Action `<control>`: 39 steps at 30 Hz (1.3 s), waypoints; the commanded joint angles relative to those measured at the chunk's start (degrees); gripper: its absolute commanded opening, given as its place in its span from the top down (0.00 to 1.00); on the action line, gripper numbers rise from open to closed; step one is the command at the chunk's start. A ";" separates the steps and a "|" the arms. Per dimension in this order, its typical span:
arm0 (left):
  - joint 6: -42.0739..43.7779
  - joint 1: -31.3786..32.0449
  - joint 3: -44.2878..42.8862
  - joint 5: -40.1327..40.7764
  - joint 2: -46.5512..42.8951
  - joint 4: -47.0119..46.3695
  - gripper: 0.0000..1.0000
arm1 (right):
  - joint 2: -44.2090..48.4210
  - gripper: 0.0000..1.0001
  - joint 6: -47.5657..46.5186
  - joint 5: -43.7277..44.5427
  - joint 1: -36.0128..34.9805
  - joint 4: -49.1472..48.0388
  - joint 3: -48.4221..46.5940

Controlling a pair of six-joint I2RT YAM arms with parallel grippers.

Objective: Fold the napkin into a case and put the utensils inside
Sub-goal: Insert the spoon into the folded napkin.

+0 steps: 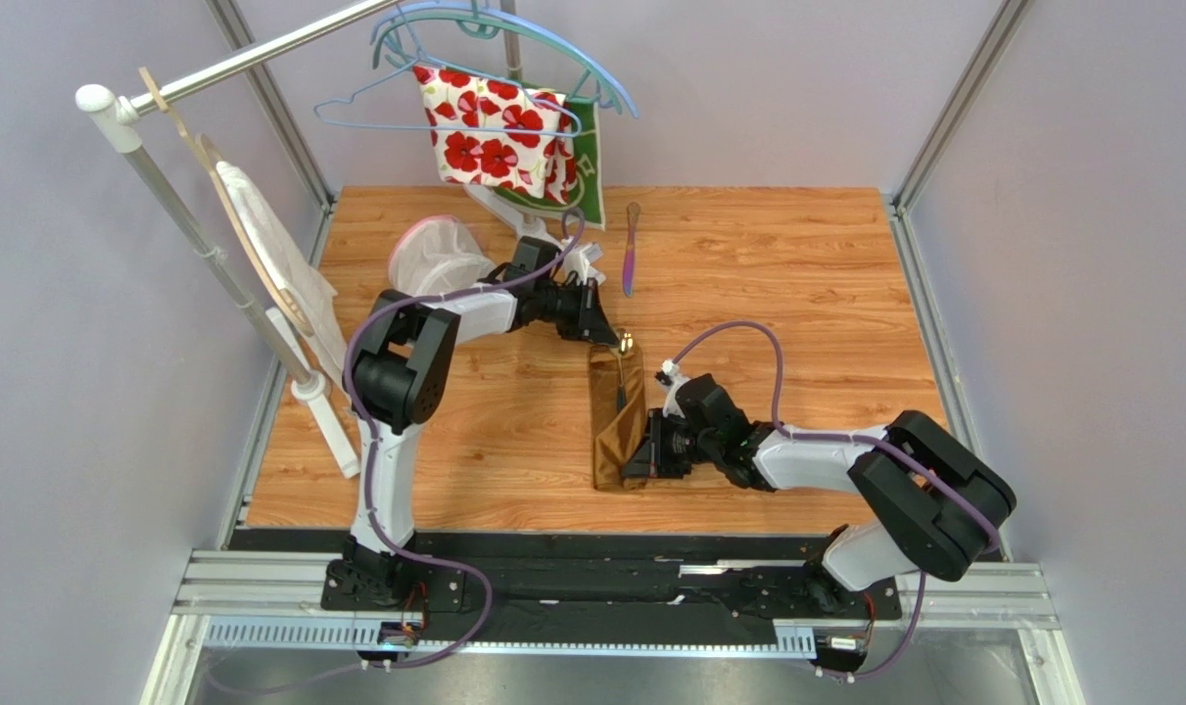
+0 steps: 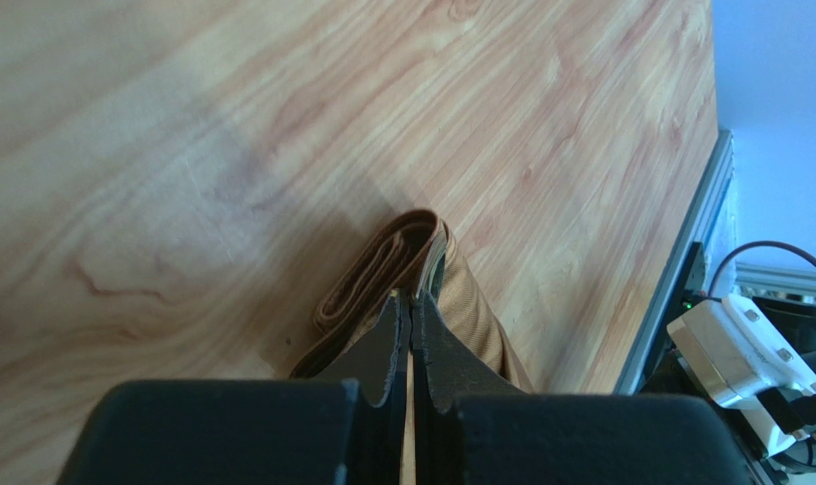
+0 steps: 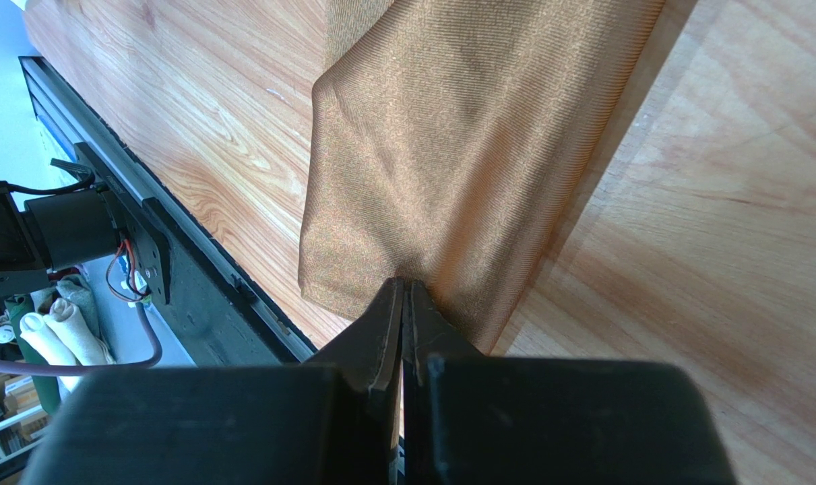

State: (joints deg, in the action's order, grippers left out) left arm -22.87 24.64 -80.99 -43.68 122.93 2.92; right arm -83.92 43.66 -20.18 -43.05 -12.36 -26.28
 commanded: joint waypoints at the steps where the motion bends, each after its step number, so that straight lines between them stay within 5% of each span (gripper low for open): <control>1: -5.33 0.93 3.29 -2.11 -4.72 -5.55 1.00 | -0.81 1.00 -0.86 0.50 -0.11 -0.65 0.53; 12: -9.12 3.57 8.82 -1.32 -7.44 -10.38 1.00 | -1.42 1.00 -0.95 0.41 -0.02 -0.91 0.44; 26: -2.36 5.59 9.45 -3.69 -6.30 -7.49 1.00 | -0.55 1.00 -0.95 0.23 -0.02 -0.12 0.27; 33: -0.25 5.68 6.38 -3.17 -5.60 -4.68 1.00 | 9.11 0.98 -0.95 -0.38 0.94 12.06 -4.56; 39: 1.16 5.77 3.82 -3.52 -4.46 -1.42 1.00 | 15.80 0.92 -2.70 1.19 12.51 27.90 -9.13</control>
State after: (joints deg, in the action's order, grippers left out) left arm -24.14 30.04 -74.39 -45.28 118.87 0.16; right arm -71.44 43.00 -21.34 -38.04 4.60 -31.46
